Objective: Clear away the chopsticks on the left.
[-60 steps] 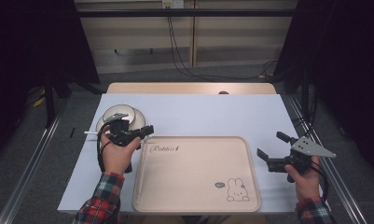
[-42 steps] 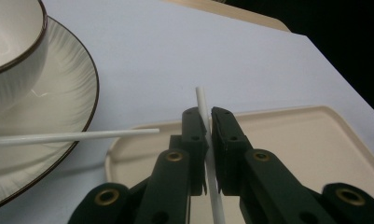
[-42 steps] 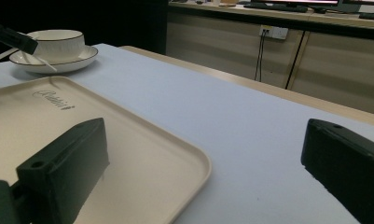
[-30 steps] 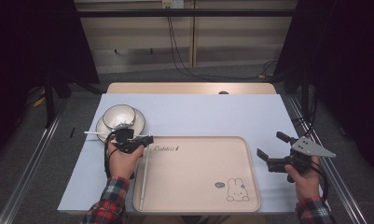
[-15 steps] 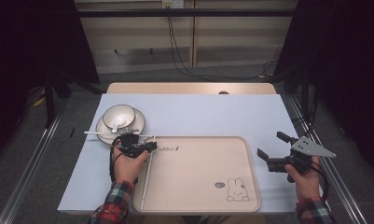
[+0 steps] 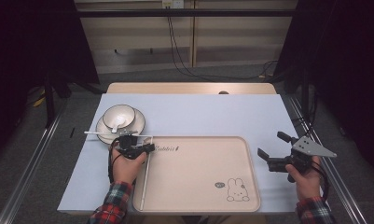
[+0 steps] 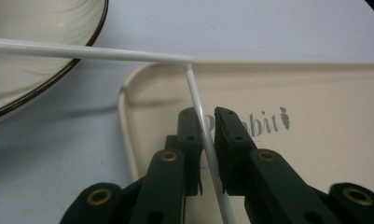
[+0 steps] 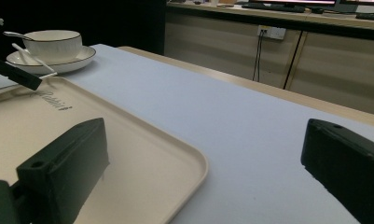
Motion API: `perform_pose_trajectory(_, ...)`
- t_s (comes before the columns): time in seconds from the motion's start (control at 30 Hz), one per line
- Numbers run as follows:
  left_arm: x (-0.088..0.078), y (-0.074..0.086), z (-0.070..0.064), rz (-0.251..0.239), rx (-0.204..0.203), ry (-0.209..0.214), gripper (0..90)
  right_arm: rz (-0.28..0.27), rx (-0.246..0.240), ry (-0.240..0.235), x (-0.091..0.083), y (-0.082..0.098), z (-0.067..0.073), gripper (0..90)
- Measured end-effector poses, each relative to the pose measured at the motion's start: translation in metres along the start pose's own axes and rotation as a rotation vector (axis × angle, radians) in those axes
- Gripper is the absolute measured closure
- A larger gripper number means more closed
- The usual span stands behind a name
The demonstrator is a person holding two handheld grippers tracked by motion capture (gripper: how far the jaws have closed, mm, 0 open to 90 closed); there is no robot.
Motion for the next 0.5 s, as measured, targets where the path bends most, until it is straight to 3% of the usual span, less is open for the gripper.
perform_pose_trajectory(0.27,-0.0012,0.0034,0.005,0.019,0.041,-0.037,80.0,0.0,0.003,0.0,-0.0001,-0.0001,0.0002,0.2)
perform_pose_trajectory(0.5,-0.0029,0.0036,0.0085,0.024,0.048,-0.049,79.2,0.0,0.003,0.003,-0.0002,-0.0001,-0.0007,0.2)
Point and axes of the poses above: each handheld gripper's, and its own axes: x roughly forward along the jaws, y roughly out of its underside, z roughly to its left, the point moved 10 cm from there along x, roughly forward along the jaws, and after that the axes turned 5 degrees about -z, right-handed, at the moved point
